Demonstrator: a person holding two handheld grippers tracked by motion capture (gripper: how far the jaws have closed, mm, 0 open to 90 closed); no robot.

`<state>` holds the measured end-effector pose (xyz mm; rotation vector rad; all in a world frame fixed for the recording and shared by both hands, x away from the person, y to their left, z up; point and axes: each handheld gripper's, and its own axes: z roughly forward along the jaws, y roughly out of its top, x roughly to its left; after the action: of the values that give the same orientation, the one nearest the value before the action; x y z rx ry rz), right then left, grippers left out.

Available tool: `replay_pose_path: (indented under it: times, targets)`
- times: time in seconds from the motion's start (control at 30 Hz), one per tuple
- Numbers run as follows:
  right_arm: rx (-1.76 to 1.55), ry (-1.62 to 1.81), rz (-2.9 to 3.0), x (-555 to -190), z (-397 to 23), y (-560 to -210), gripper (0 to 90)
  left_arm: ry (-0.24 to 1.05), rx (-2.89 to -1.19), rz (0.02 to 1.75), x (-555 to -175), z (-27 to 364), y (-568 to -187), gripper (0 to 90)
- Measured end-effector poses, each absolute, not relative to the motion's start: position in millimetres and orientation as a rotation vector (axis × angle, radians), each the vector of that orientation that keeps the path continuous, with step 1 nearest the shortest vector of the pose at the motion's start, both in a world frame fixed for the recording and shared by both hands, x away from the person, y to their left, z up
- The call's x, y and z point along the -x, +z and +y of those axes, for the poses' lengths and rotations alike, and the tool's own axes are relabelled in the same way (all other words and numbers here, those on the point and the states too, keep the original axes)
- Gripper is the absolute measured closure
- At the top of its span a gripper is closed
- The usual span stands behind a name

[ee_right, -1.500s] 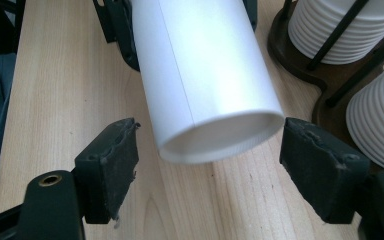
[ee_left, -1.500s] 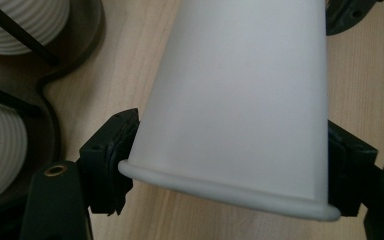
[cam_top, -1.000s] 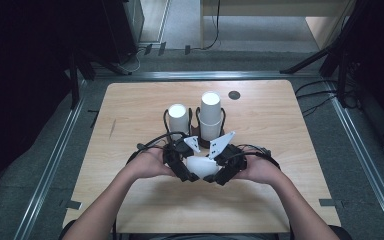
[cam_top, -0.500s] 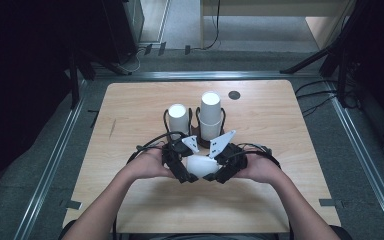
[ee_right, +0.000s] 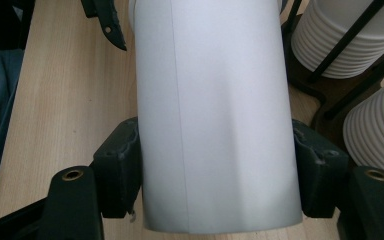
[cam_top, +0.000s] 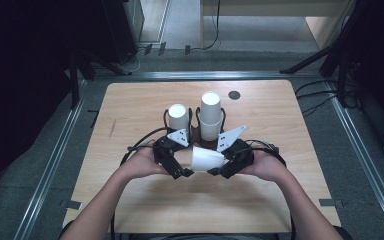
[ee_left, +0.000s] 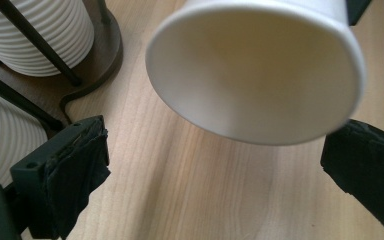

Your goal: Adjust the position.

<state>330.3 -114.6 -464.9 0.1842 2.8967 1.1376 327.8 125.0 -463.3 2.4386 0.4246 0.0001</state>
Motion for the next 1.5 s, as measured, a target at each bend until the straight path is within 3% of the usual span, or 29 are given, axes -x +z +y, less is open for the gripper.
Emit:
replay_pose_path:
  times: [0.43, 1.03, 1.5]
  targets:
    - [-0.217, 1.230, 2.858, -333, -127, -457, 32.3, 0.005, -2.326, 0.457, -322, 141, -462, 0.0]
    - [-0.181, 1.399, 2.832, -330, -127, -449, 32.1, -0.057, -2.141, 0.437, -319, 131, -456, 0.0]
    - [-0.157, 1.453, 2.853, -328, -120, -450, 32.6, -0.139, -2.054, 0.401, -319, 130, -454, 21.3]
